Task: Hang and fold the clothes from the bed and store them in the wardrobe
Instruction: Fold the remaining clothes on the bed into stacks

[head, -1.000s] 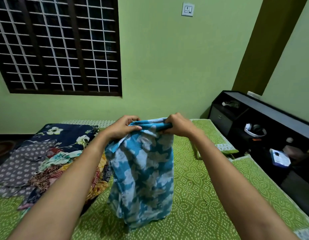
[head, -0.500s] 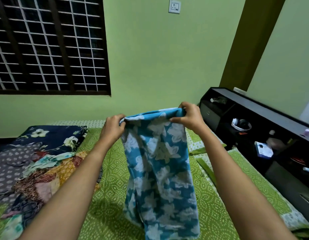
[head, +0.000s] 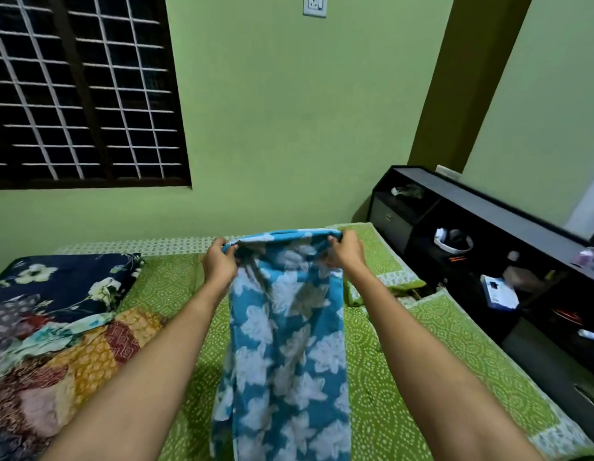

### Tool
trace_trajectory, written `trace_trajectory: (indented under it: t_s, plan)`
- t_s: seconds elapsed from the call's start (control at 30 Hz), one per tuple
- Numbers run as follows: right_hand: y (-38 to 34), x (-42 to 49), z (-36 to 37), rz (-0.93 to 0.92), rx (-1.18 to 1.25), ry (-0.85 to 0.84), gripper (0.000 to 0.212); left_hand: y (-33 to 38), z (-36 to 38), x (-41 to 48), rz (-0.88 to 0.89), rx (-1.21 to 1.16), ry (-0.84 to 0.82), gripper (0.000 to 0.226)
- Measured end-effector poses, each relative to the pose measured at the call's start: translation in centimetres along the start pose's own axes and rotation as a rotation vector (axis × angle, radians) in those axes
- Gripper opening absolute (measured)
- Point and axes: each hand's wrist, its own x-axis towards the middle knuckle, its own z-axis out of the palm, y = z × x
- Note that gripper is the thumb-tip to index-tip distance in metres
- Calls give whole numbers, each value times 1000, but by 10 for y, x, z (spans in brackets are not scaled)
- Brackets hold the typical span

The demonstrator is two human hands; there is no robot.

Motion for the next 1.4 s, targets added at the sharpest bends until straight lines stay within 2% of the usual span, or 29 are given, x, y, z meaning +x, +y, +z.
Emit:
trace_trajectory:
  t_s: [0.1, 0.17, 0.23, 0.4, 0.53, 0.7, 0.83, 0.9, 0.97, 1.0, 1.1, 1.2, 1.3, 1.4]
  plan:
    - [-1, 30, 12, -73, 264, 31, 17, 29, 20, 33, 95, -76, 43, 3]
    - [-3, 47, 15, -157, 506, 63, 6, 47, 29, 53, 189, -221, 31, 7]
    - [1, 61, 15, -212, 677, 63, 9, 54, 36, 64, 232, -315, 34, 8]
    - [24, 65, 24, -206, 801, -10, 20, 30, 42, 53, 249, -355, 41, 11]
    - [50, 37, 28, -140, 739, -46, 23, -14, 42, 21, 183, -335, 11, 12]
    - [118, -31, 46, 78, 617, -91, 20, -100, 46, -42, -37, -253, -130, 12]
    - [181, -116, 63, 195, 403, -107, 26, -177, 44, -114, -218, -157, -186, 29]
    - [216, -160, 72, 282, 289, -136, 29, -210, 38, -152, -339, -109, -254, 18]
    - [250, -198, 80, 334, 177, -183, 17, -241, 30, -189, -402, -34, -303, 10]
    - [264, -212, 83, 341, 138, -208, 10, -252, 25, -203, -411, -17, -326, 9]
    - [298, -258, 90, 366, 6, -318, 8, -287, 8, -247, -442, 50, -389, 11]
    - [327, -299, 99, 369, -100, -412, 11, -318, -9, -284, -420, 142, -462, 23]
    - [357, -331, 113, 366, -217, -516, 22, -347, -26, -312, -382, 253, -545, 9]
    - [380, -359, 125, 357, -367, -690, 27, -378, -40, -328, -275, 408, -676, 28]
